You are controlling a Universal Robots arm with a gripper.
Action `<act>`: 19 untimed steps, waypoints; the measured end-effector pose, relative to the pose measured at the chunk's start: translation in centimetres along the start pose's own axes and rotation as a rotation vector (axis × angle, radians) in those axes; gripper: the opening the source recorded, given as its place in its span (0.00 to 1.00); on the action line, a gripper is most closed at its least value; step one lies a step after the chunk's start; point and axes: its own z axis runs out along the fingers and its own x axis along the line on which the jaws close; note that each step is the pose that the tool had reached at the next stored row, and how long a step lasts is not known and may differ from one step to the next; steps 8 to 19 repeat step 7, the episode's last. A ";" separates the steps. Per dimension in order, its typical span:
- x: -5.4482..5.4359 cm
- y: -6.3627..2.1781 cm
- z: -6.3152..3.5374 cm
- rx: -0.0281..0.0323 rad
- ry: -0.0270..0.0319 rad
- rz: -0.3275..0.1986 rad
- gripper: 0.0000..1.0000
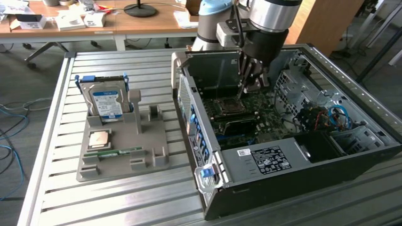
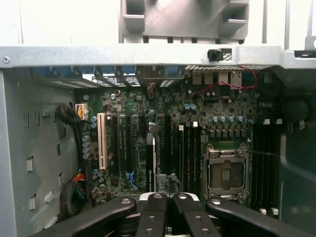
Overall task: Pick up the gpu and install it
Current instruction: 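Press down on the gpu until it lock into place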
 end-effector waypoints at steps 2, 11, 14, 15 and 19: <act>0.0 0.00 0.00 0.0000 0.0000 0.000 0.11; 0.0 0.00 0.00 0.0000 -0.0001 0.000 0.11; 0.0 0.00 0.00 0.0000 -0.0001 0.000 0.11; 0.0 0.00 0.00 0.0000 -0.0001 0.000 0.11; 0.0 0.00 0.00 0.0000 -0.0001 0.000 0.11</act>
